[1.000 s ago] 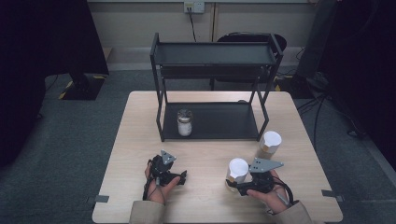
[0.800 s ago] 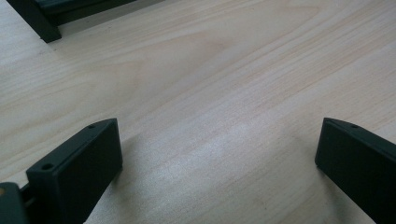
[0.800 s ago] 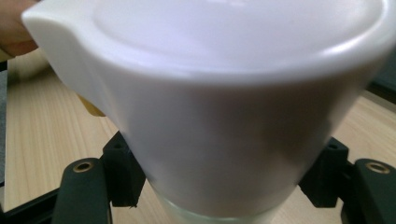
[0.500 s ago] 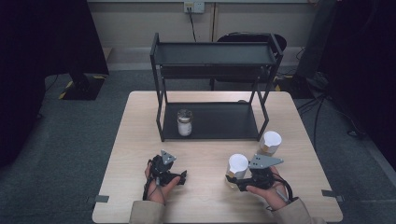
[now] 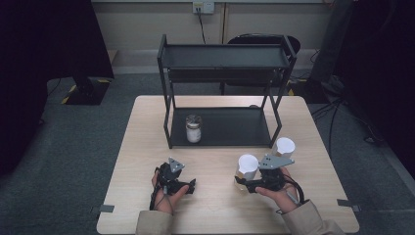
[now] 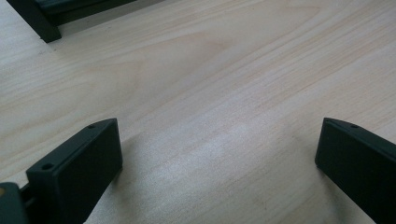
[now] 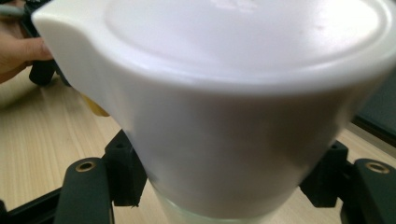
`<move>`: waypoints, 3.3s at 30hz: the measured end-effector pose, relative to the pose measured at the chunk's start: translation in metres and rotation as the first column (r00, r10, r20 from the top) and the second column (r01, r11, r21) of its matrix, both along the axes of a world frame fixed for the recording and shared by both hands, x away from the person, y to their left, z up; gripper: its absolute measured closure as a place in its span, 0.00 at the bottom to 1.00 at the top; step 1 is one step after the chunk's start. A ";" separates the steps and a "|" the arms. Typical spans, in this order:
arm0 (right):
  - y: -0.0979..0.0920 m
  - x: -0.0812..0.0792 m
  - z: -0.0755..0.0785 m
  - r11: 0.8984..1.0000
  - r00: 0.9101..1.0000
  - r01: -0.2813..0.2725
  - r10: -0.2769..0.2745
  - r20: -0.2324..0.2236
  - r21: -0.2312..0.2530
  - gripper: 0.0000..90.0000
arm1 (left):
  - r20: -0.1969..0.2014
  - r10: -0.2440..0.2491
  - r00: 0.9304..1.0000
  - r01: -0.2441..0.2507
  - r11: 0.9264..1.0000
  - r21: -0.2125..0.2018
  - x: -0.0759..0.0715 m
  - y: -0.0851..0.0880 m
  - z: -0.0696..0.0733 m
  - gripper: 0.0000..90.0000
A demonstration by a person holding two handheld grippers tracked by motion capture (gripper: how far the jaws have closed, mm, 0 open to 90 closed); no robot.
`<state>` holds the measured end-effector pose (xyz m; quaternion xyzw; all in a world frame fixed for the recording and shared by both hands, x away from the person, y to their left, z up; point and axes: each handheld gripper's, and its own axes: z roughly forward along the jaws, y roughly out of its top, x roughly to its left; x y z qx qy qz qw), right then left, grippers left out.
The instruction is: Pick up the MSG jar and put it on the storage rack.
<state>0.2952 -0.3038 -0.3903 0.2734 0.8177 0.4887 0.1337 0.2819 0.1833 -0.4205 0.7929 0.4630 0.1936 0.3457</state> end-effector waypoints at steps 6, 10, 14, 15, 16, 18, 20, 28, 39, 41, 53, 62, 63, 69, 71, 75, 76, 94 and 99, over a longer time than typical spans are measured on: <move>0.004 0.004 0.002 1.000 1.000 0.003 -0.003 0.006 -0.009 0.34 | 0.000 0.000 1.000 0.000 1.000 0.000 0.000 0.000 0.000 0.00; 0.006 0.006 0.004 1.000 1.000 0.007 -0.007 0.008 -0.018 0.34 | 0.000 0.000 1.000 0.000 1.000 0.000 0.000 0.000 0.000 0.00; 0.008 0.009 0.006 1.000 1.000 0.013 -0.013 0.008 -0.010 0.34 | 0.000 0.000 1.000 0.000 1.000 0.000 0.000 0.000 0.000 0.00; 0.008 0.009 0.008 1.000 1.000 0.016 -0.016 0.008 -0.012 0.34 | 0.000 0.000 1.000 0.000 1.000 0.000 0.000 0.000 0.000 0.00; 0.009 0.010 0.009 1.000 1.000 0.015 -0.014 0.012 -0.016 0.34 | 0.000 0.000 1.000 0.000 1.000 0.000 0.000 0.000 0.000 0.00; 0.010 0.012 0.011 1.000 1.000 0.016 -0.016 0.013 -0.014 0.34 | 0.000 0.000 1.000 0.000 1.000 -0.001 0.000 0.000 0.000 0.00; 0.011 0.014 0.014 1.000 1.000 0.022 -0.022 0.003 -0.009 0.34 | 0.000 0.000 1.000 0.000 1.000 -0.001 0.000 0.000 0.000 0.00; 0.016 0.022 0.016 0.999 0.999 0.032 -0.032 0.010 -0.009 0.34 | 0.000 0.000 1.000 0.000 1.000 0.000 0.000 0.000 0.000 0.00; 0.021 0.032 0.020 0.999 0.999 0.053 -0.053 0.005 0.003 0.34 | 0.000 0.000 1.000 0.000 1.000 0.000 0.000 0.000 0.000 0.00; 0.022 0.035 0.021 0.999 0.999 0.054 -0.054 0.006 0.003 0.34 | 0.000 0.000 1.000 0.000 1.000 0.000 0.000 0.000 0.000 0.00; 0.033 0.051 0.020 0.996 0.997 0.083 -0.082 -0.014 0.017 0.34 | 0.000 0.000 1.000 0.000 1.000 0.000 0.000 0.000 0.000 0.00; 0.045 0.061 0.019 0.993 0.993 0.118 -0.118 -0.004 0.006 0.34 | 0.000 0.000 1.000 0.000 1.000 0.000 0.000 0.000 0.000 0.00; 0.046 0.061 0.018 0.993 0.993 0.121 -0.121 -0.001 0.005 0.34 | 0.000 0.000 1.000 0.000 1.000 0.000 0.000 0.000 0.000 0.00; 0.053 0.067 0.016 0.991 0.991 0.135 -0.135 0.008 -0.017 0.34 | 0.000 0.000 1.000 0.000 1.000 0.000 0.000 0.000 0.000 0.00; 0.055 0.069 0.016 0.990 0.990 0.141 -0.141 0.013 -0.022 0.34 | 0.000 0.000 1.000 0.000 1.000 0.000 0.000 0.000 0.000 0.00; 0.059 0.073 0.014 0.988 0.989 0.149 -0.149 0.026 -0.030 0.34 | 0.000 0.000 1.000 0.000 1.000 0.000 0.000 0.000 0.000 0.00; 0.059 0.074 0.014 0.988 0.988 0.152 -0.151 0.030 -0.031 0.34 | 0.000 0.000 1.000 0.000 1.000 -0.001 0.000 0.000 0.000 0.00; 0.069 0.094 0.016 0.986 0.985 0.163 -0.161 0.053 -0.038 0.34 | 0.000 0.000 1.000 0.000 1.000 0.000 0.000 0.000 0.000 0.00; 0.072 0.100 0.018 0.986 0.986 0.162 -0.159 0.054 -0.047 0.34 | 0.000 0.000 1.000 0.000 1.000 0.000 0.000 0.000 0.000 0.00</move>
